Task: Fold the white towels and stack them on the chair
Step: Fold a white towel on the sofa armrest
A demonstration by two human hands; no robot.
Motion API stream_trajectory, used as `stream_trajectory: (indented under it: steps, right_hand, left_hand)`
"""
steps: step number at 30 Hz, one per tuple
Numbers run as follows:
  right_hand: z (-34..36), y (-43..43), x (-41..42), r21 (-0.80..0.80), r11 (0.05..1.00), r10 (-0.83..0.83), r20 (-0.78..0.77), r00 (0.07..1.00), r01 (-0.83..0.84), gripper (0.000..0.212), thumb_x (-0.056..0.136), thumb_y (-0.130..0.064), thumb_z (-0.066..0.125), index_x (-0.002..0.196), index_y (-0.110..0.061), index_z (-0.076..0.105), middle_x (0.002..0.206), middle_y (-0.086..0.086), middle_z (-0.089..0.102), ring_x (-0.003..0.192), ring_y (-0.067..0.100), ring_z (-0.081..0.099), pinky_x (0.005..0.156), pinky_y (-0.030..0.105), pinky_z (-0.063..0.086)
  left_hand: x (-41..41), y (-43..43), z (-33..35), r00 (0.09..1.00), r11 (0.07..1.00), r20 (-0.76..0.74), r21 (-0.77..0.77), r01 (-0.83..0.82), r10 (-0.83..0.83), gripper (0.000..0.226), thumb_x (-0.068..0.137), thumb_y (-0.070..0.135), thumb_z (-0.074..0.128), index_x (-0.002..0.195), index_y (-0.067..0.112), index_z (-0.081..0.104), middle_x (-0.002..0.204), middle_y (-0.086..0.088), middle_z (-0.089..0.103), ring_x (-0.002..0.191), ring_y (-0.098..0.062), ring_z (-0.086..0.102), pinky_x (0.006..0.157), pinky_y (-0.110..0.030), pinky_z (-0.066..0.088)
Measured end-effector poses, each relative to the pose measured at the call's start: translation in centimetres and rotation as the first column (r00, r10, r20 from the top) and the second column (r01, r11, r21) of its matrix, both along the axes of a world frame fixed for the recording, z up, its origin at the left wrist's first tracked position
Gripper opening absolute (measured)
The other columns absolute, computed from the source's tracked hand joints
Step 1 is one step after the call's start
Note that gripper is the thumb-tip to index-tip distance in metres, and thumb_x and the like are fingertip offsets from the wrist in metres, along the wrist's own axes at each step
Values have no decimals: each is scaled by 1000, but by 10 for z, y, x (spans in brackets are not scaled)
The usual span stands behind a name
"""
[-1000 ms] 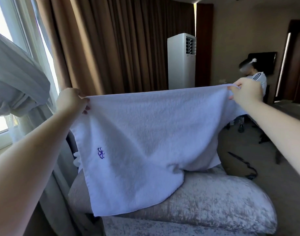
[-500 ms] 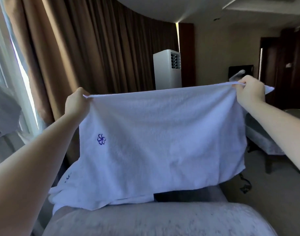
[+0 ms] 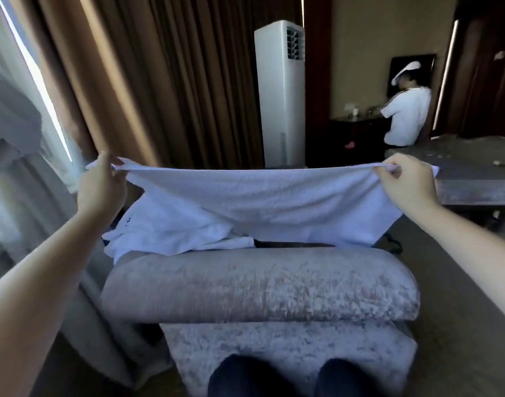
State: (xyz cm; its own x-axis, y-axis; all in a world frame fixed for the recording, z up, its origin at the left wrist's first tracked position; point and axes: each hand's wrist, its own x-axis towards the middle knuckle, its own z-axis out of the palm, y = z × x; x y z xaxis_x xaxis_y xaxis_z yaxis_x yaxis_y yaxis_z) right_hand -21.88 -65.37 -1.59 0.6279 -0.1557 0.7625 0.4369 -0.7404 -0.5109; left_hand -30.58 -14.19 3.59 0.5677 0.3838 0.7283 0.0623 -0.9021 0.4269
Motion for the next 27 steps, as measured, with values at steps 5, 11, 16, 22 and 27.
stream_trajectory:
  steps: [5, 11, 16, 22, 27]
  right_hand:
    - [-120, -3, -78, -175, 969, 187, 59, 981, -174, 23, 90, -21, 49, 73, -7, 56, 73, 4, 54, 70, 13, 46, 59, 23, 31]
    - [-223, -11, -133, -201, 960, 176, -103, 979, -194, 36, 87, -35, 37, 74, -9, 57, 73, 3, 54, 66, 21, 48, 54, 27, 32]
    - [-239, -8, -138, -229, 961, 150, -27, 988, -152, 22, 85, -22, 45, 79, -7, 59, 77, -2, 55, 73, 13, 45, 61, 19, 26]
    - [-240, -12, -134, -255, 957, 129, -57, 990, -140, 23, 69, 16, 74, 82, -1, 66, 80, 5, 64, 76, 13, 49, 66, 20, 34]
    - [-246, -29, -130, -338, 931, 128, -55, 990, -139, 20, 80, 10, 64, 96, -1, 68, 97, 4, 65, 89, 18, 56, 79, 27, 44]
  left_hand:
    - [-79, 1, -114, 992, 995, -115, -88, -53, 43, 12, 95, 4, 43, 106, 6, 47, 78, -23, 58, 68, -36, 48, 60, -42, 37]
    - [-137, 1, -218, 948, 990, -309, -93, -104, 70, 11, 94, 4, 41, 104, 9, 44, 60, -9, 50, 51, -29, 45, 46, -32, 28]
    - [-139, -2, -243, 899, 985, -403, 29, -173, 170, 19, 92, 8, 46, 108, 12, 53, 70, -6, 56, 62, -31, 51, 50, -34, 34]
    - [-112, -56, -248, 918, 921, -397, 361, 149, 7, 52, 60, -1, 81, 105, 8, 56, 78, -11, 57, 70, -34, 58, 42, -29, 34]
    - [-80, -126, -264, 921, 789, -366, 522, 323, -135, 46, 45, 0, 84, 86, 7, 65, 88, -10, 56, 72, -28, 48, 52, -35, 41]
